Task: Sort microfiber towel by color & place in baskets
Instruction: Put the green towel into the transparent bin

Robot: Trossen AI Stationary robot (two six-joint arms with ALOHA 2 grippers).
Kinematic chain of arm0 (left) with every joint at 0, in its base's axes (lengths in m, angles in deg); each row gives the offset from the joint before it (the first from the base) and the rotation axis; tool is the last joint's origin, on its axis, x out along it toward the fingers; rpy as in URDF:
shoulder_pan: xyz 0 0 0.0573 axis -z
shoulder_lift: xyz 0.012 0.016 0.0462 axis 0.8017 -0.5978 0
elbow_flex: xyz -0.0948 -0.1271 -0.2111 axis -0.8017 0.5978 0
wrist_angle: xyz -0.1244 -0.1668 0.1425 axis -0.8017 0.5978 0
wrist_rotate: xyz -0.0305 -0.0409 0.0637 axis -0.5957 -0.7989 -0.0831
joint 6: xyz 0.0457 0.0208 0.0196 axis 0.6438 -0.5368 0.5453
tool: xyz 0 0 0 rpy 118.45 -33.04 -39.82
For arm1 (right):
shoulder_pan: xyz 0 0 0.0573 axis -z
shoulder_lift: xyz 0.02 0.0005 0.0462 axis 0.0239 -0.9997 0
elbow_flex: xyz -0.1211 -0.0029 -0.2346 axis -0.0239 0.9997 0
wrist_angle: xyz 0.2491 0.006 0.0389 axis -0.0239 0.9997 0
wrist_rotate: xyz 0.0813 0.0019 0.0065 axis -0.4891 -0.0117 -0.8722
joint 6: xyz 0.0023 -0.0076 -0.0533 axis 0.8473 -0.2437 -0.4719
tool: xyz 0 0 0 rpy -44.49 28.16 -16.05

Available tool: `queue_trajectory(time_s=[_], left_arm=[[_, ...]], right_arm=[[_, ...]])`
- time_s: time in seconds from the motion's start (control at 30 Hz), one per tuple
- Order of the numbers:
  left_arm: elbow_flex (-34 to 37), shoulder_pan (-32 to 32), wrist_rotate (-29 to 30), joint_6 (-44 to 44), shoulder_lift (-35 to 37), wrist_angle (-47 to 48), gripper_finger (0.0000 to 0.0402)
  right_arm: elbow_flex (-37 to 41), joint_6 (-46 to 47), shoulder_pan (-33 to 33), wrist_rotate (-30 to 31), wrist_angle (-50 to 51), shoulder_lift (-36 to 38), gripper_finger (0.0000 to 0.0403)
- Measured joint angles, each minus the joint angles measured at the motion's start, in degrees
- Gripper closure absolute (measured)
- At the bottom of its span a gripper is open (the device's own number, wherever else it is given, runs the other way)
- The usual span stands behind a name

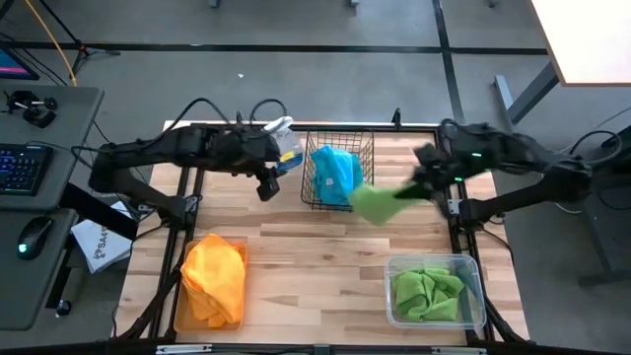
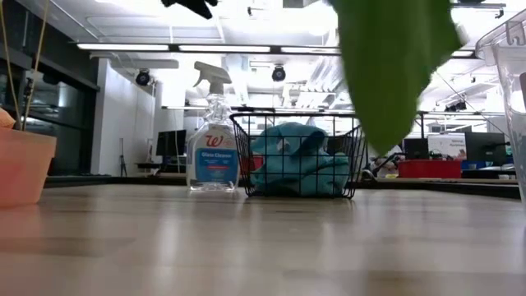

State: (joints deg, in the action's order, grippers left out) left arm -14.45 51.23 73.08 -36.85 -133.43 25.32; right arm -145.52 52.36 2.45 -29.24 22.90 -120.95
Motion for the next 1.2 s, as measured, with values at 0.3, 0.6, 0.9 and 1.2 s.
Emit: queue_trajectory(time_s=[0.3, 0.6, 0.9, 1.2], left_arm=[[18.76, -0.99, 0.98, -6.98, 10.53, -24.0, 0.0224], [20.47, -0.99, 0.93, -8.21, 10.63, -26.34, 0.0224], [20.47, -0.97, 0.87, -8.5, 10.65, -26.36, 0.0225], [20.47, -0.99, 0.87, -8.35, 10.63, -26.34, 0.0225]], right_arm=[[0.0, 32.7, -16.16, -4.12, -12.59, 11.52, 0.0402], [-0.07, 46.18, -25.68, 1.53, -10.25, 15.03, 0.0402], [0.0, 47.98, -30.83, 0.84, 9.0, 10.24, 0.0402], [0.02, 49.58, -40.18, 1.37, 14.71, 2.14, 0.0402]])
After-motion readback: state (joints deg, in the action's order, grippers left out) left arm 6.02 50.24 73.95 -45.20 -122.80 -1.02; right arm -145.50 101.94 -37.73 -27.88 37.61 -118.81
